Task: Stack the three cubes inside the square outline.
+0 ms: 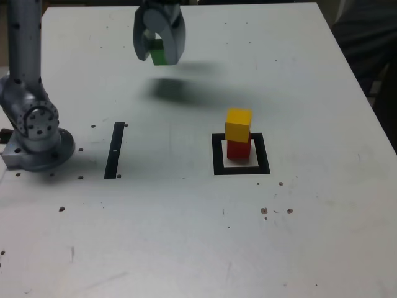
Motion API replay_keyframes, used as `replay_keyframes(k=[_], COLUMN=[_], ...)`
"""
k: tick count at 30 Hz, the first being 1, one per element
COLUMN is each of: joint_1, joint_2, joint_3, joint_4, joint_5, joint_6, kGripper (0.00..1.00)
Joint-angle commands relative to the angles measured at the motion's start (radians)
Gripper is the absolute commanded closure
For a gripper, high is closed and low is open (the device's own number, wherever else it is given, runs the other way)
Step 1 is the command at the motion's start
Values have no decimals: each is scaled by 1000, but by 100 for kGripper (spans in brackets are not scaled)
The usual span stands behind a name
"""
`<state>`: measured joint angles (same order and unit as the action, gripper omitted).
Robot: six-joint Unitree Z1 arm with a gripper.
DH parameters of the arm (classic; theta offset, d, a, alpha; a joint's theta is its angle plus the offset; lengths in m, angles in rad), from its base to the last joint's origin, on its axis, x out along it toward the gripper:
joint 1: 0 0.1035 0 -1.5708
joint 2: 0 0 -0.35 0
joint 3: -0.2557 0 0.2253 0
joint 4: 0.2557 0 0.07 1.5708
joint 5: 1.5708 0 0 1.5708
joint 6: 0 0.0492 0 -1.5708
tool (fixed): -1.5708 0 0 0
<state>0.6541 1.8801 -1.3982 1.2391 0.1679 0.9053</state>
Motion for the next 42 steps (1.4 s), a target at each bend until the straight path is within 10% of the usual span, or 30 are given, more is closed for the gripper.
replay_keyframes(k=[1, 21, 42], joint_1=[-42, -381, -585], joint_2=[-16, -9, 64], joint_3=[-1, -172, -356], joint_4=[23, 271, 382], joint_5=[7, 22, -112], joint_6=[-26, -255, -422], kGripper=[67, 67, 67])
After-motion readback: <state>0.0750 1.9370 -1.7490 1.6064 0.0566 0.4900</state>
